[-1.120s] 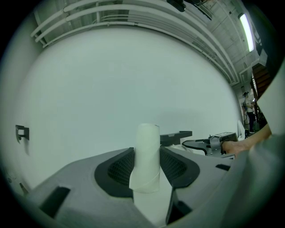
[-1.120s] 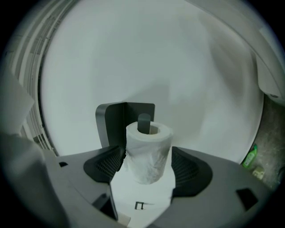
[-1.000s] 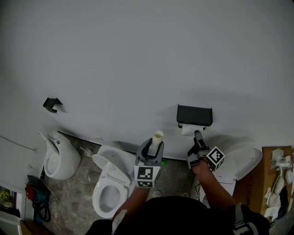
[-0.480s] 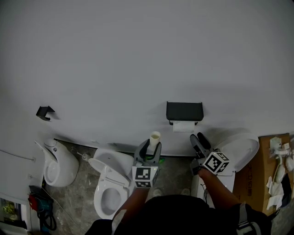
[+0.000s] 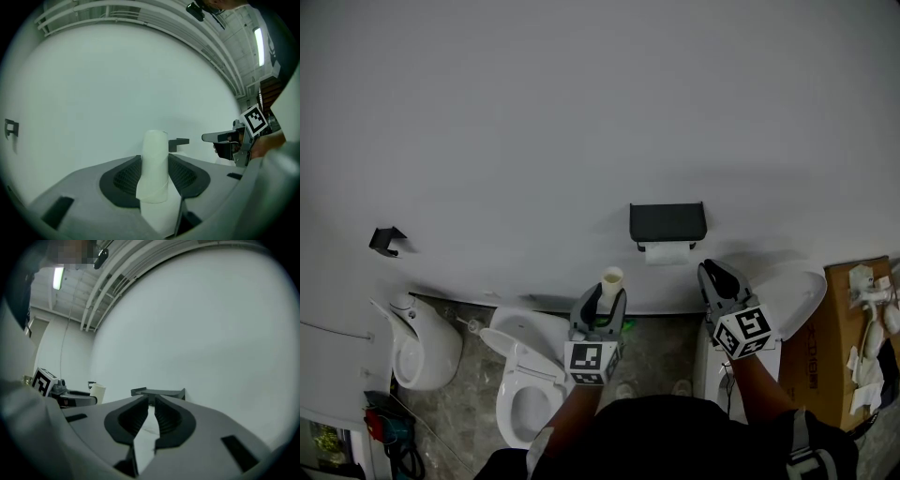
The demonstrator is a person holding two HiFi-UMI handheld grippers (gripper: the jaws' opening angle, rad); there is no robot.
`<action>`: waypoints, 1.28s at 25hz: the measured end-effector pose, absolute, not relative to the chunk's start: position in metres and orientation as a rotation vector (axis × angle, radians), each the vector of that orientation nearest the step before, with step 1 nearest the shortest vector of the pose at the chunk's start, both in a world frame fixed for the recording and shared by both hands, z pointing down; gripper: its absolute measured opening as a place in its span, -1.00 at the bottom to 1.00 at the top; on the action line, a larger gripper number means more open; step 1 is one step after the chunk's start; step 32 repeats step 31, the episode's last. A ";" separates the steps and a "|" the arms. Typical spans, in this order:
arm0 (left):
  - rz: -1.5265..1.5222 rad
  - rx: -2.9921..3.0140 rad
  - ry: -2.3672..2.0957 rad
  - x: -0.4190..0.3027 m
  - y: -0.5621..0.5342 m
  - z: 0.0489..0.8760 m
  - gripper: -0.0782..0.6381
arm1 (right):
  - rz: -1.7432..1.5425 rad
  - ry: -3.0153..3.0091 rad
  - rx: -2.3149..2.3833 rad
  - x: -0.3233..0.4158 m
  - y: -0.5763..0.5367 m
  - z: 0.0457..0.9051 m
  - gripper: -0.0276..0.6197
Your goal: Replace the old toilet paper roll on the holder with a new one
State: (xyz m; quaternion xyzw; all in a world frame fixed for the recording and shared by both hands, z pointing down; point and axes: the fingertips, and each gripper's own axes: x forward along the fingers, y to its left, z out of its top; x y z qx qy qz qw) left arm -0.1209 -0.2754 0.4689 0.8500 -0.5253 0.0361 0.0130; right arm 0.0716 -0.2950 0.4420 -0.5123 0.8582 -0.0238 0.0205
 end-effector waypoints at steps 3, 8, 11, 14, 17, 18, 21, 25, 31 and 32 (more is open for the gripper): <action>0.102 2.646 -1.616 -0.120 -0.275 0.470 -0.29 | 0.019 2.690 -1.634 0.073 -0.291 0.439 -0.88; 0.092 2.643 -1.597 -0.118 -0.275 0.470 -0.29 | 0.036 2.721 -1.645 0.072 -0.289 0.440 -0.91; 0.075 2.655 -1.597 -0.116 -0.276 0.468 -0.29 | 0.061 2.724 -1.670 0.076 -0.288 0.440 -0.91; 0.068 2.670 -1.594 -0.114 -0.277 0.467 -0.29 | 0.090 2.744 -1.692 0.077 -0.288 0.442 -0.91; 0.043 2.685 -1.583 -0.110 -0.277 0.464 -0.29 | 0.100 2.762 -1.704 0.077 -0.287 0.444 -0.91; 0.033 2.687 -1.579 -0.109 -0.277 0.463 -0.29 | 0.103 2.768 -1.699 0.075 -0.286 0.443 -0.91; 0.023 2.693 -1.564 -0.106 -0.275 0.461 -0.29 | 0.128 2.783 -1.696 0.071 -0.284 0.442 -0.91; 0.041 2.677 -1.555 -0.106 -0.275 0.463 -0.29 | 0.160 2.778 -1.702 0.069 -0.282 0.439 -0.91; 0.057 2.670 -1.561 -0.105 -0.272 0.464 -0.29 | 0.169 2.743 -1.718 0.070 -0.282 0.435 -0.91; 0.057 2.670 -1.561 -0.105 -0.272 0.464 -0.29 | 0.169 2.743 -1.718 0.070 -0.282 0.435 -0.91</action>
